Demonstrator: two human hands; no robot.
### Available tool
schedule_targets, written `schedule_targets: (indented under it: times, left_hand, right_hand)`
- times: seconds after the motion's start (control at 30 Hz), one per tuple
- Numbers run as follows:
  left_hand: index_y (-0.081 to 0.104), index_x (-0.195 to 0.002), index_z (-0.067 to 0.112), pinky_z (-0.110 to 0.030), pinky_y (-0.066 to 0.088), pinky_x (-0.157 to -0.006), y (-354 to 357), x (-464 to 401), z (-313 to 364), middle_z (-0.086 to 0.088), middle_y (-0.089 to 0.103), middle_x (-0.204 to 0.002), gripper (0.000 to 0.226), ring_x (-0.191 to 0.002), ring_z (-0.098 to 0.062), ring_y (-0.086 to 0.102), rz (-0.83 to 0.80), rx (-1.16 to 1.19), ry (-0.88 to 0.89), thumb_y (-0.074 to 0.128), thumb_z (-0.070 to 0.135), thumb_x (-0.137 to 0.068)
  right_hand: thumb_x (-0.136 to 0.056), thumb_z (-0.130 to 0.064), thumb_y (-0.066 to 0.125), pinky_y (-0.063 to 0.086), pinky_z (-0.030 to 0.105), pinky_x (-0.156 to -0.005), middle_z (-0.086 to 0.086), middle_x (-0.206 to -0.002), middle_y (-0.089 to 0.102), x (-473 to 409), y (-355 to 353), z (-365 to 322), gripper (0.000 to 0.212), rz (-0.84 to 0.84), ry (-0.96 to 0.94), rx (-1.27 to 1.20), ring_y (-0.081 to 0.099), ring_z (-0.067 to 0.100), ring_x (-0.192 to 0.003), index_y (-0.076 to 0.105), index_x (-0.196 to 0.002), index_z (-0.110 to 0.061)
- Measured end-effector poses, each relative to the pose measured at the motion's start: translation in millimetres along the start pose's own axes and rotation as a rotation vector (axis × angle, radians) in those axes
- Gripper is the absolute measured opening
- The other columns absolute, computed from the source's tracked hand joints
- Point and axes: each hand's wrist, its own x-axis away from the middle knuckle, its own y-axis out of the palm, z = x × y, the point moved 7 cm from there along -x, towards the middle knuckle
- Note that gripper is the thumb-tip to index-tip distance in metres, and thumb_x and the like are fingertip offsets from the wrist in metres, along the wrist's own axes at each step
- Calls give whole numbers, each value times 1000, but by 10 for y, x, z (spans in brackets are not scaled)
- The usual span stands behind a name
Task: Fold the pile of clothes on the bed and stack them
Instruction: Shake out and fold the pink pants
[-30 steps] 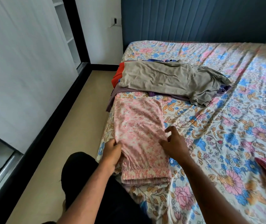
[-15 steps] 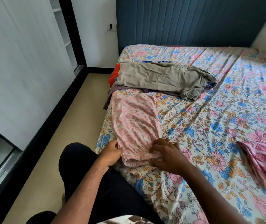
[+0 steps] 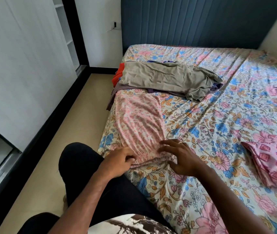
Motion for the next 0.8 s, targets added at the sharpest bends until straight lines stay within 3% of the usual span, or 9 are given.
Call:
schedule_targets:
  times: [0.1,0.17,0.23,0.3,0.4,0.47,0.53,0.63,0.8]
  left_hand:
    - [57,-134,30,-38,43,-110,20,15,71,13,59,-127,55,-109,-6,56,-55,-158,-22,68,57,-87]
    - [42,-147,29,-44,35,-116,81,18,104,10,51,-141,86,-124,-11,50,-96,-356,3,67,73,-77]
    - [26,-155,26,-52,23,-120,155,7,84,5,32,-159,104,-141,-16,37,-136,-471,-2,59,82,-74]
    - [20,-157,26,-57,19,-121,210,-18,34,1,20,-166,105,-148,-20,30,-153,-489,-34,43,90,-76]
    - [22,-156,28,-60,20,-120,214,-50,27,-1,24,-165,94,-147,-21,33,-130,-469,-60,15,89,-85]
    - [25,-155,28,-61,19,-118,204,-64,56,-1,29,-163,85,-147,-20,35,-115,-476,-68,10,82,-91]
    - [27,-153,26,-60,22,-117,219,-75,84,-2,32,-161,80,-145,-20,37,-120,-518,-45,14,78,-94]
    - [26,-152,24,-58,27,-115,245,-71,80,-2,34,-157,84,-141,-21,39,-124,-570,-8,37,79,-89]
    - [23,-154,22,-53,30,-114,203,-58,131,1,33,-156,80,-141,-18,38,-62,-590,31,66,42,-89]
  right_hand:
    - [-82,-16,62,19,49,-118,-16,-162,33,-68,-2,19,68,-42,-33,74,21,7,-151,49,-144,-41]
    - [-90,-24,64,9,44,-121,-17,-164,24,-120,31,-19,63,-51,-92,137,12,7,-154,45,-148,-41]
    - [-94,-29,62,6,44,-124,-17,-163,23,-162,91,-31,57,-61,-152,192,9,6,-155,46,-147,-40]
    - [-94,-31,63,12,45,-126,-16,-161,33,-190,129,-13,53,-104,-170,159,17,6,-153,50,-145,-38]
    - [-92,-34,67,36,47,-120,-9,-151,52,-271,31,-36,47,-181,-169,1,44,12,-143,59,-138,-29]
    - [-91,-37,69,40,42,-115,-7,-148,56,-356,-36,-55,50,-254,-145,2,56,15,-133,59,-139,-28]
    - [-88,-45,67,37,43,-116,-10,-146,58,-426,-51,-112,56,-273,-162,89,58,12,-129,56,-141,-32]
    - [-84,-49,65,30,54,-118,-10,-147,55,-423,127,-213,61,-241,-218,269,55,13,-132,52,-141,-33]
    - [-84,-31,64,45,51,-104,-4,-149,52,-291,338,-281,66,-35,-181,385,57,19,-130,40,-146,-30]
